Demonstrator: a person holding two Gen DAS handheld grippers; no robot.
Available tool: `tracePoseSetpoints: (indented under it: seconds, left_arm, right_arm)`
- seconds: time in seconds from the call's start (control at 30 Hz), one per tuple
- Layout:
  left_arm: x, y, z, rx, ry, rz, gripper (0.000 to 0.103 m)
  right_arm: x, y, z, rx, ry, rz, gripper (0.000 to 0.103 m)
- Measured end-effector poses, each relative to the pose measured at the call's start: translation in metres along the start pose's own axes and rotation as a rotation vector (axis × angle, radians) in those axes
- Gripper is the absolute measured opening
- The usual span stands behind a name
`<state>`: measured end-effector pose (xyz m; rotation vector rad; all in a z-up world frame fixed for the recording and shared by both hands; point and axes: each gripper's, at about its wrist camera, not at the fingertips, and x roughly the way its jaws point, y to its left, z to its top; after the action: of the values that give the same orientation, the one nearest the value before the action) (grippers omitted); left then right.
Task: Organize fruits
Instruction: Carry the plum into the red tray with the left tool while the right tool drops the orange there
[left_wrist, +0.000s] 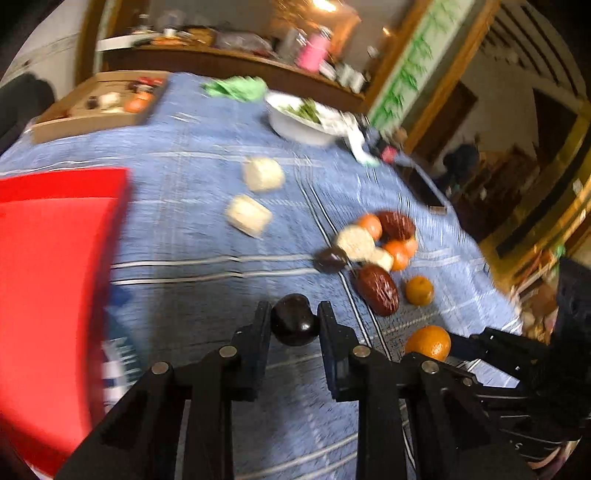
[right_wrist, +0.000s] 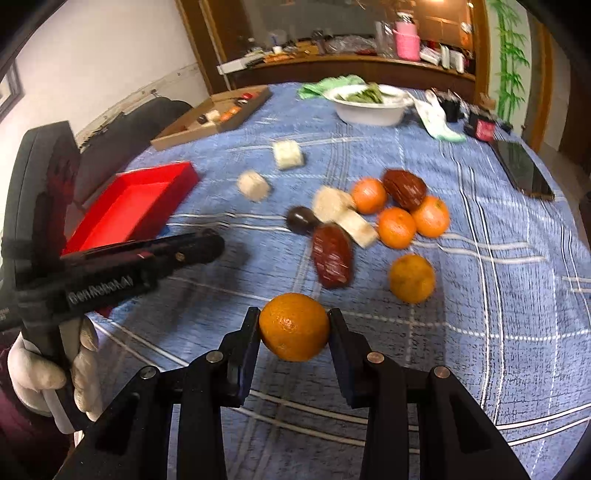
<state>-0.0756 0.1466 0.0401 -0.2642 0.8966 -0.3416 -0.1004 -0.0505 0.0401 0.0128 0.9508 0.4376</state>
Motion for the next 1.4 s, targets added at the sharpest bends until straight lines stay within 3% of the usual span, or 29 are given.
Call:
tracePoseSetpoints:
  seconds: [0.17,0.47,0.7,1.03,1.07,1.17,1.2,1.27,1.4]
  left_arm:
    - [-0.06,0.047,-0.001,-0.093,-0.103,0.063,0.024]
    - [-0.118,0.143,-0.018,-0.243,-0.179,0.305,0.024]
    - [-0.126,0.189,-0.03,-0.35,-0.178,0.335,0.025]
    - [-0.134,0.213,-0.041,-0.432,-0.185,0.284,0.026]
    - [-0.136,0.215,-0.041,-0.442,-0.187,0.278,0.031]
    - [-0.144,0.221,-0.043,-0.497,-0.21,0.234,0.062]
    - [-0.147,0.223,-0.043,-0.512,-0.219,0.22,0.068]
    - [-0.151,0.223,-0.044,-0.533,-0.231,0.211,0.073]
    - [-0.155,0.215,-0.045,-0.553,-0.231,0.204,0.082]
  right_arm:
    - [-0.011,0.044,0.015,-0.077,-0.03,0.06,0.04]
    - [0.026,0.157,0.04,-0.24,-0.003,0.234,0.04]
    - [0.078,0.215,0.049,-0.287,0.069,0.292,0.04]
    - [0.12,0.255,0.041,-0.37,0.134,0.275,0.041]
    - [0.12,0.258,0.041,-0.377,0.127,0.274,0.041]
    - [0.119,0.261,0.041,-0.381,0.12,0.279,0.042]
    - [0.118,0.261,0.041,-0.378,0.116,0.283,0.044]
    - [0.113,0.26,0.042,-0.372,0.101,0.288,0.052]
    - [0.1,0.256,0.043,-0.363,0.074,0.289,0.053]
